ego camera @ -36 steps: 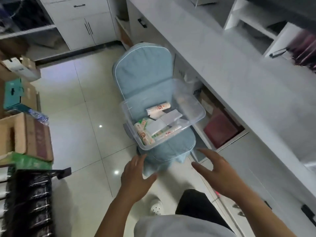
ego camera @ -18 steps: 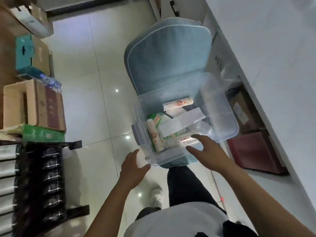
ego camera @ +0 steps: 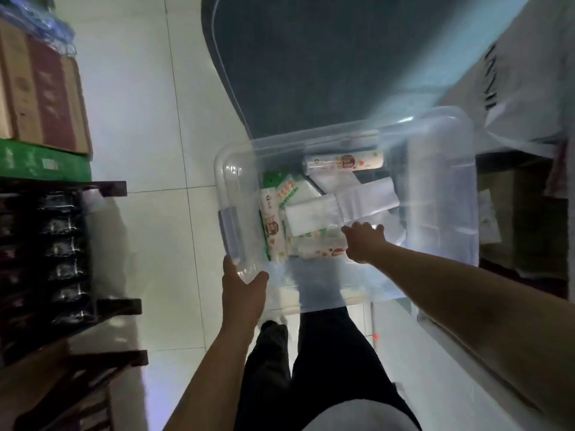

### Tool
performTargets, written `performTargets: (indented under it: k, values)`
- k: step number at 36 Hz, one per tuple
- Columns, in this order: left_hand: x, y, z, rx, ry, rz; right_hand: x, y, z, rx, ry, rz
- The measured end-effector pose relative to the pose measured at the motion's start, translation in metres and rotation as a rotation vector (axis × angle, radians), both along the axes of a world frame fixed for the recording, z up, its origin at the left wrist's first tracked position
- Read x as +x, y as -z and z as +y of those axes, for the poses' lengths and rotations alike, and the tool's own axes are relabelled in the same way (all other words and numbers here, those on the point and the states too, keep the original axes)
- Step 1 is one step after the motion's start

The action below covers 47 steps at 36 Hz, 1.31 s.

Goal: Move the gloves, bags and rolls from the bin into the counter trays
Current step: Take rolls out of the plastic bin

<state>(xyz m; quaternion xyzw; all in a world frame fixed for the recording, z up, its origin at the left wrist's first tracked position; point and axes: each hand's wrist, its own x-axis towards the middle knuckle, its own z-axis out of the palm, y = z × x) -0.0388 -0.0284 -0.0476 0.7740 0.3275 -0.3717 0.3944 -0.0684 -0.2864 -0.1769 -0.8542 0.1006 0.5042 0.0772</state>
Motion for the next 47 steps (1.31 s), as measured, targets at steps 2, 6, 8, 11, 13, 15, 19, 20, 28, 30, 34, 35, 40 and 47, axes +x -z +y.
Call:
performTargets:
  k: [2,6,8,11,13,15,19,20,28,30,34,35,40,47]
  values:
    - [-0.002,0.004,0.004,-0.005,-0.018,-0.004,0.003,0.013,0.002,-0.004,-0.093,0.009]
    - [-0.004,0.007,0.007,-0.017,-0.056,-0.009,0.002,0.027,0.009,-0.018,-0.203,0.040]
    - [-0.004,0.007,0.006,-0.020,-0.080,-0.012,0.000,0.030,0.012,-0.031,-0.212,0.028]
    - [-0.005,0.007,0.005,-0.022,-0.086,-0.021,-0.002,0.030,0.014,-0.040,-0.218,0.000]
    - [-0.005,0.006,0.005,-0.033,-0.076,-0.025,-0.001,0.027,0.013,-0.046,-0.236,-0.014]
    - [-0.004,0.004,0.004,-0.042,-0.068,-0.022,0.000,0.022,0.012,-0.049,-0.242,-0.019]
    - [0.000,-0.001,0.006,-0.059,-0.062,-0.005,-0.002,0.011,0.006,-0.034,-0.133,-0.059]
    - [0.000,-0.003,0.006,-0.064,-0.061,-0.008,-0.003,0.008,0.004,-0.021,-0.092,-0.074]
    - [0.003,-0.035,-0.004,0.084,-0.072,-0.268,-0.007,-0.035,-0.005,0.181,0.289,-0.233]
    - [0.004,-0.046,-0.010,0.086,-0.036,-0.369,-0.004,-0.054,-0.003,0.243,0.407,-0.269]
    - [0.010,-0.064,-0.022,-0.081,0.034,-0.369,0.007,-0.101,0.007,0.568,0.754,-0.303]
    - [0.012,-0.070,-0.025,-0.128,0.051,-0.340,0.009,-0.115,0.010,0.666,0.837,-0.301]
    - [0.026,-0.098,-0.042,-0.305,0.035,-0.260,0.015,-0.180,0.030,0.995,1.017,-0.292]
    - [0.034,-0.125,-0.040,-0.455,0.059,-0.243,0.011,-0.227,0.048,1.126,1.057,-0.327]
